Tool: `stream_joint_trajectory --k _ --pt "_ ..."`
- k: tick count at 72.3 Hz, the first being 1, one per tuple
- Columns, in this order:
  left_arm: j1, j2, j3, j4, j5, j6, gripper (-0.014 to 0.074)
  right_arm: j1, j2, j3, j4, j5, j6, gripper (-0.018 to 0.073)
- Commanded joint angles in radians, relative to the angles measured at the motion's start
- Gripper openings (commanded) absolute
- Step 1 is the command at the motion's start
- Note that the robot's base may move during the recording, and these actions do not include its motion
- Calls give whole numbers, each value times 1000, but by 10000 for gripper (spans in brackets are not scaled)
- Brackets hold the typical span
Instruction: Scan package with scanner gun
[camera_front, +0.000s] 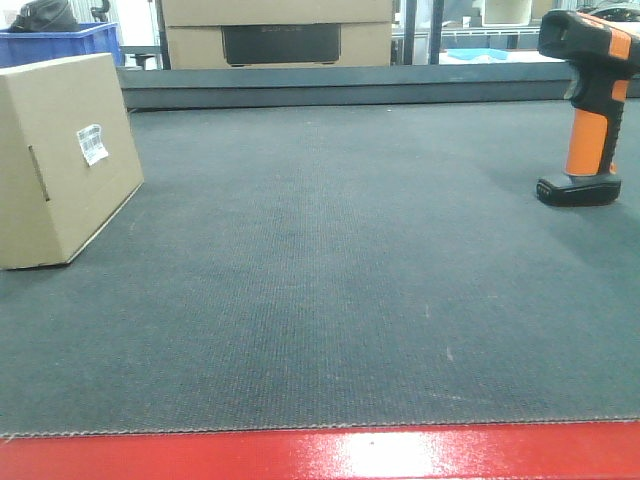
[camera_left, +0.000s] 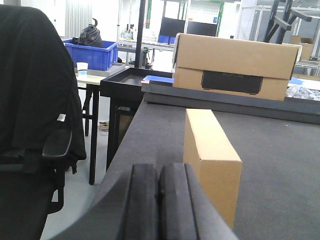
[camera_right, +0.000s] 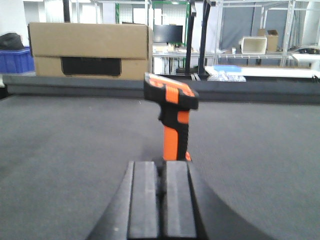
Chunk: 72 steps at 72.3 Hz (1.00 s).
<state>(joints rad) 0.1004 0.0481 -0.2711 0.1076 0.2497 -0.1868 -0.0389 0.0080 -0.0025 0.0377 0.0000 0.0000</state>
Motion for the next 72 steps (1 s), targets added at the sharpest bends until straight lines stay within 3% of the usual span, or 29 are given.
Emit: stream_joint_trajectory --k 1,72 --pt "3 -9 2 4 -22 2 -111 -2 -8 3 3 34 -11 -169" --pt "3 -8 2 4 -27 2 -111 -2 -8 3 1 44 -11 -169"
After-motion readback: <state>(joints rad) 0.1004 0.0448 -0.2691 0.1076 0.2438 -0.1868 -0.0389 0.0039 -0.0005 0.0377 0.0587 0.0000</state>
